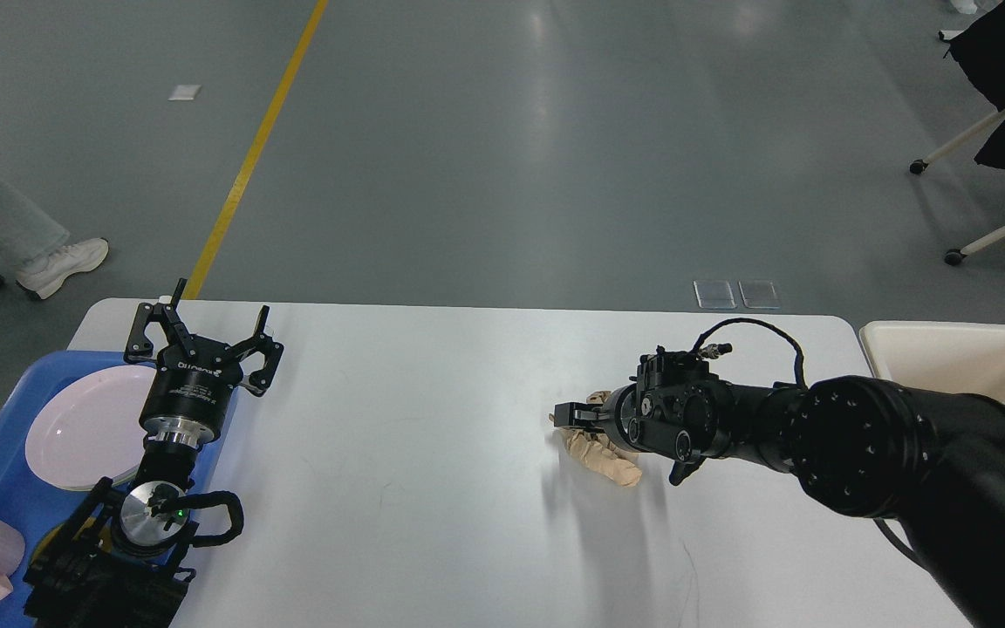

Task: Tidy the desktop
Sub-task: 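Grasp the crumpled paper with the right gripper and lift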

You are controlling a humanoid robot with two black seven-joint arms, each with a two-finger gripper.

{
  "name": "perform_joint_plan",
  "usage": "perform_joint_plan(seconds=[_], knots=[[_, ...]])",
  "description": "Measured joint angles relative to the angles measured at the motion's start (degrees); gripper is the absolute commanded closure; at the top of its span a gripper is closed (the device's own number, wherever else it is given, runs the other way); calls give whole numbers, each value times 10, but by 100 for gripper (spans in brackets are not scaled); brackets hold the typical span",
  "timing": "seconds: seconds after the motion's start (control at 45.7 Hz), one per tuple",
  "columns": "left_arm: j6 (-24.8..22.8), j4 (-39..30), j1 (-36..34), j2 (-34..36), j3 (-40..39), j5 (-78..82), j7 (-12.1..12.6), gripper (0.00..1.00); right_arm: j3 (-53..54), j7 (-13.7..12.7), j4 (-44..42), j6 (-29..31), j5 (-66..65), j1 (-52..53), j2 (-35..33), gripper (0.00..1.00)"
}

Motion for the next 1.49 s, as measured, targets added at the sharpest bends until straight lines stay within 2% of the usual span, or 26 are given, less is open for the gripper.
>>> perform_joint_plan(seconds=[0.044, 0.241, 0.285, 0.35, 0.416, 0.46, 0.745, 1.161, 1.336, 1.49], knots=[[0, 0, 0, 0, 0, 0, 0, 4, 0, 0, 0, -2, -2, -1, 0, 13], [0, 0, 0, 0, 0, 0, 0, 4, 0, 0, 3, -6, -17, -13, 0, 26], [0, 0, 0, 0, 0, 0, 0, 3, 0, 0, 4, -6, -24, -14, 0, 37], [0, 0, 0, 0, 0, 0, 0, 4, 1, 0, 4, -6, -33, -17, 0, 61], [0, 0, 0, 0, 0, 0, 0, 4, 1, 0, 5, -7, -38, -20, 0, 89], [0, 0, 0, 0, 0, 0, 0, 4, 1, -1, 6, -7, -39, -20, 0, 100], [0, 0, 0, 0, 0, 0, 0, 4, 10, -39, 15, -6, -31, -15, 1, 100], [0, 0, 0, 0, 0, 0, 0, 3, 33, -49, 41, -15, -24, -4, -5, 100], [0, 0, 0, 0, 0, 0, 0, 3, 32, -73, 121, 10, 6, 70, -50, 100], [0, 0, 0, 0, 0, 0, 0, 4, 20, -82, 246, 54, 12, 179, -117, 100]])
